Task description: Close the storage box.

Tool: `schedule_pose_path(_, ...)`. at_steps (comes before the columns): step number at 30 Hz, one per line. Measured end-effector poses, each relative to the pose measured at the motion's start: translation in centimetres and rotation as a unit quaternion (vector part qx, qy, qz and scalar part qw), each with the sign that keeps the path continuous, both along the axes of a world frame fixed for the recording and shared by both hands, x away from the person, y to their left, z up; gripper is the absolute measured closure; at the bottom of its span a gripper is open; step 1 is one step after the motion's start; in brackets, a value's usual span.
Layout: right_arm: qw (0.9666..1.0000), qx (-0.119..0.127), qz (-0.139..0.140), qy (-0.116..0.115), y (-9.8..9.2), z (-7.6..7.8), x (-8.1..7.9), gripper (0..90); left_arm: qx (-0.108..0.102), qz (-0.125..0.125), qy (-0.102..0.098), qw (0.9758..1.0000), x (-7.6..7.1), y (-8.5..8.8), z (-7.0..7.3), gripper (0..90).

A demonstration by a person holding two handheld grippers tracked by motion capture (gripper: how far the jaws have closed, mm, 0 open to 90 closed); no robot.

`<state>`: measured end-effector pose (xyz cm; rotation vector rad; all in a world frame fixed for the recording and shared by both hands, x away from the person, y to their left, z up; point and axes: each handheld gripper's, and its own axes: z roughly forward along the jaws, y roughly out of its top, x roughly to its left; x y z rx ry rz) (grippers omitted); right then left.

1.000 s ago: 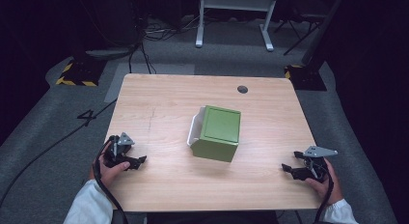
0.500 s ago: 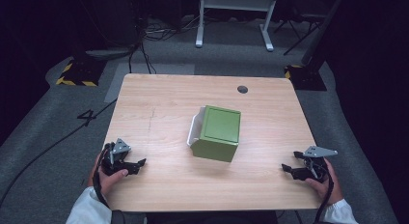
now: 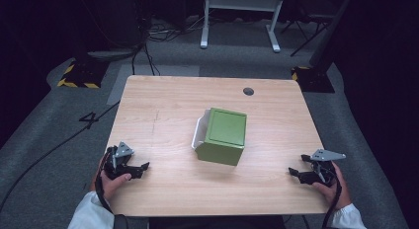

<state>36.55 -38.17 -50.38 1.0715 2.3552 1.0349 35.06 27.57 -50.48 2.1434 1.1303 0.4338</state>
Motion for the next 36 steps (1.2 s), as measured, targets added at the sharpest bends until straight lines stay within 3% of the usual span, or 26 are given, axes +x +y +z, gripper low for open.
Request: schedule_pose_path(36, 1.0000, 0.001, 0.002, 0.002, -0.04, -0.01, 0.06, 17.3, 0.003, 0.003, 0.003, 1.0000, 0.44, -0.12, -0.04, 11.1)
